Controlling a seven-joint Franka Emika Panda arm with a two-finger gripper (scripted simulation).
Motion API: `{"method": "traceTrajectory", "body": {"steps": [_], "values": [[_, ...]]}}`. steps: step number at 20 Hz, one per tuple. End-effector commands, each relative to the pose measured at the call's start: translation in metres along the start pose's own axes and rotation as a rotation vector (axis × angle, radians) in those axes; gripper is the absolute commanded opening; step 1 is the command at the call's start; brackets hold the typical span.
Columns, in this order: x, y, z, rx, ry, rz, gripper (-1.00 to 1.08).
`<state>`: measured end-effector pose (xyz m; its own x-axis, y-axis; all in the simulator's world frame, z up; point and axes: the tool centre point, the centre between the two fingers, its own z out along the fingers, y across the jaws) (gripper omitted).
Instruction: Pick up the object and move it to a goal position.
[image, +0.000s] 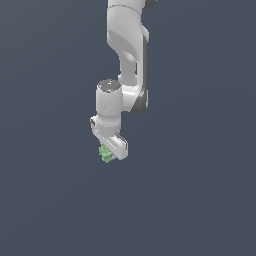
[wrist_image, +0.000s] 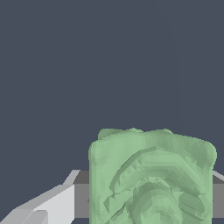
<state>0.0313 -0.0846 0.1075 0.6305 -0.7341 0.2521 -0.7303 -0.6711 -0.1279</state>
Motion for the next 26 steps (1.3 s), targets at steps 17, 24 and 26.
{"method": "traceTrajectory", "body": {"steps": [17, 24, 26], "values": [[0.161, -0.060, -0.145, 0.206, 0.488, 0.244, -1.00], [0.191, -0.063, -0.195, 0.257, 0.615, 0.308, -1.00], [0.198, -0.063, -0.209, 0.270, 0.649, 0.326, -1.00]]}}
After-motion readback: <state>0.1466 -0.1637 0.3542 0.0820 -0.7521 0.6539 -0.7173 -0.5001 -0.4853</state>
